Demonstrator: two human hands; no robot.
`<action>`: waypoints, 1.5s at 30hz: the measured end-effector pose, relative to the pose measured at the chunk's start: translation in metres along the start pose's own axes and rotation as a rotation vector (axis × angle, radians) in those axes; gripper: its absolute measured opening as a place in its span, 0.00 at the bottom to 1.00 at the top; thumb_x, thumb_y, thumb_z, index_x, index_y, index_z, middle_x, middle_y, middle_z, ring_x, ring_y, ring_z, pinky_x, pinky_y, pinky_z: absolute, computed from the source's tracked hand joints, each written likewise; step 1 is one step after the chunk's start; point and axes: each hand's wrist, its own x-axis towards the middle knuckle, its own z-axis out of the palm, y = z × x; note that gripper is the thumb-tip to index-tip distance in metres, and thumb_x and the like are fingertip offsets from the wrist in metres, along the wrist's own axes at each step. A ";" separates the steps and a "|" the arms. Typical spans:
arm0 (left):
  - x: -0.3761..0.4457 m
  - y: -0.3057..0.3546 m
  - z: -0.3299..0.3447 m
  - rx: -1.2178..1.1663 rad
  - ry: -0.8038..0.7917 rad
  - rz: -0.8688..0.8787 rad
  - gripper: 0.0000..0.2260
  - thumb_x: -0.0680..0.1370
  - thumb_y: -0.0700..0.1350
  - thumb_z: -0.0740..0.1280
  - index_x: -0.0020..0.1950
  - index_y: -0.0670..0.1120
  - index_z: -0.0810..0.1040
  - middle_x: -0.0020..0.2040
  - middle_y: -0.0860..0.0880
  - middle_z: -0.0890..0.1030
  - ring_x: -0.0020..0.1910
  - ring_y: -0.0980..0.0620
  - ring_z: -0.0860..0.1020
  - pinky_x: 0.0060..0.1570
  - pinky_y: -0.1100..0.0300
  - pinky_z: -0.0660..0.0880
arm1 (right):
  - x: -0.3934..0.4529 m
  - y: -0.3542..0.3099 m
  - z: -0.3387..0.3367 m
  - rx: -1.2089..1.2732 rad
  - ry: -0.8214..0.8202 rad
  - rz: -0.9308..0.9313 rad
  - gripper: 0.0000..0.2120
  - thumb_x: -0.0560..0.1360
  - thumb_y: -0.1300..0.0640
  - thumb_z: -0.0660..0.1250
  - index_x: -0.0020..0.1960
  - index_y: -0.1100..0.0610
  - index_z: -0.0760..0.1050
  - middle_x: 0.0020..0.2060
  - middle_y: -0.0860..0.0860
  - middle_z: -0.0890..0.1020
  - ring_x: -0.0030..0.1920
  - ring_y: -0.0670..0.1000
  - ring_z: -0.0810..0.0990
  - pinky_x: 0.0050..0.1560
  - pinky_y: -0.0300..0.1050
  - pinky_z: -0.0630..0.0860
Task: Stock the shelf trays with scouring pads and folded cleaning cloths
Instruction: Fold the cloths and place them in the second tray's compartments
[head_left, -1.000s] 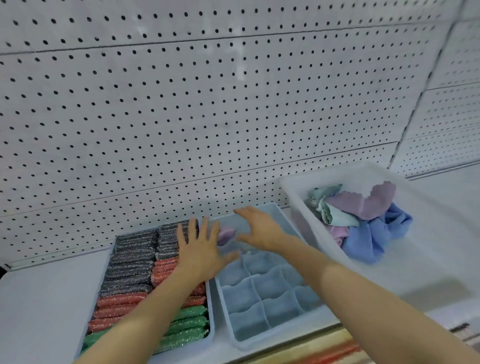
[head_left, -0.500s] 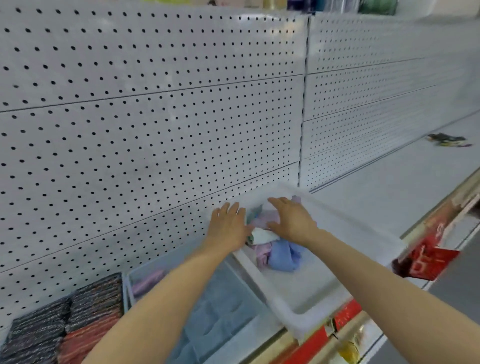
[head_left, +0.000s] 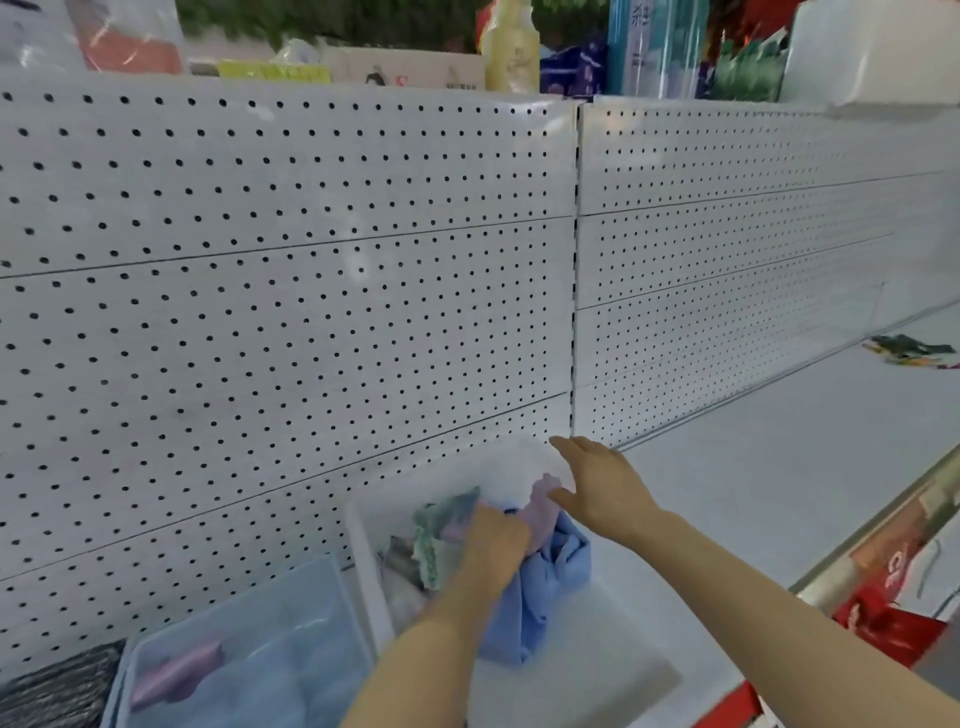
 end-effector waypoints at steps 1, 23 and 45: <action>-0.001 -0.001 -0.007 -0.068 0.024 -0.020 0.13 0.80 0.42 0.60 0.63 0.43 0.76 0.50 0.50 0.80 0.48 0.56 0.80 0.49 0.65 0.73 | 0.001 0.003 0.001 0.009 0.000 -0.002 0.30 0.75 0.51 0.65 0.75 0.56 0.61 0.64 0.53 0.74 0.62 0.55 0.72 0.60 0.47 0.67; -0.154 -0.169 -0.182 -1.524 0.176 0.109 0.09 0.80 0.40 0.65 0.58 0.42 0.82 0.52 0.46 0.84 0.50 0.49 0.80 0.54 0.55 0.77 | 0.009 -0.176 -0.017 1.220 0.175 0.128 0.23 0.83 0.47 0.50 0.46 0.57 0.80 0.39 0.52 0.83 0.41 0.50 0.80 0.46 0.49 0.75; -0.221 -0.228 -0.201 -1.387 0.510 -0.035 0.05 0.76 0.41 0.71 0.50 0.41 0.82 0.44 0.47 0.84 0.43 0.50 0.83 0.46 0.57 0.81 | 0.003 -0.280 -0.007 1.529 -0.254 -0.086 0.19 0.70 0.64 0.74 0.60 0.61 0.77 0.53 0.56 0.83 0.50 0.54 0.83 0.52 0.51 0.80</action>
